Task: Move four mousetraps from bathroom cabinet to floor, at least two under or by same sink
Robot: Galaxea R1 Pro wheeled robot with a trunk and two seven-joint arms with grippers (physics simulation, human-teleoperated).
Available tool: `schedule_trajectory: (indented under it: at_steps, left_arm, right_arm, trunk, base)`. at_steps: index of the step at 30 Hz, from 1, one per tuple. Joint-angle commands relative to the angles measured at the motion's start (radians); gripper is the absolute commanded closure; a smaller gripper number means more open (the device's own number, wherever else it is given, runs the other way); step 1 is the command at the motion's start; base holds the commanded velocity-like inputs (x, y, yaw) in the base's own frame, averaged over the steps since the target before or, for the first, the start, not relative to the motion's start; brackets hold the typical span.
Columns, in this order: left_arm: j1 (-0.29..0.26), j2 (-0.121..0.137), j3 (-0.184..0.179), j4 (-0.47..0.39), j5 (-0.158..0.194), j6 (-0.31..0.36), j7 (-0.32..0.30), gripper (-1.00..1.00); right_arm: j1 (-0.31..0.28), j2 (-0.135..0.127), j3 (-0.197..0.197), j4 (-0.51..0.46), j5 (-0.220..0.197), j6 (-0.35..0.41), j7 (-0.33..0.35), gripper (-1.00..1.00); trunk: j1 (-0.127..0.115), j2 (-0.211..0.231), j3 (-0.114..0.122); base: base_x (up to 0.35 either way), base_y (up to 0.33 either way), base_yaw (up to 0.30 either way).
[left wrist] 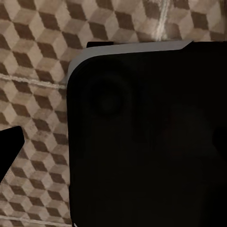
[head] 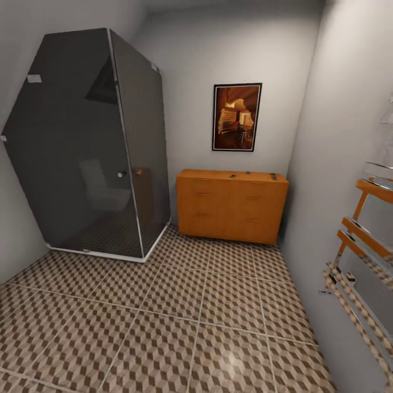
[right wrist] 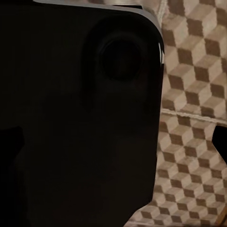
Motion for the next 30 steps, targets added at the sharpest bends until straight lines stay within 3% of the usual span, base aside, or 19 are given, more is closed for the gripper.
schedule_trajectory:
  at_steps: [1, 12, 30]
  left_arm:
    - [0.0, 0.0, 0.0, 0.0, 0.0, -0.003, 0.0, -1.0]
    - [0.0, 0.0, 0.002, 0.0, 0.0, -0.002, 0.0, -1.0]
    - [0.0, 0.002, 0.005, 0.0, 0.002, 0.002, 0.0, -1.0]
  right_arm:
    - [0.0, 0.0, -0.002, 0.0, 0.003, -0.004, 0.0, -1.0]
    - [0.0, 0.0, -0.002, 0.0, 0.003, -0.004, 0.0, -1.0]
    - [0.0, 0.0, 0.0, 0.0, 0.004, -0.004, -0.003, -1.0]
  trunk:
    - [0.0, 0.0, -0.001]
    - [0.0, 0.0, -0.001]
    - [0.0, 0.0, -0.001]
  base:
    - [0.0, 0.0, -0.284]
    - [0.043, 0.0, -0.258]
    - [0.291, 0.0, -0.033]
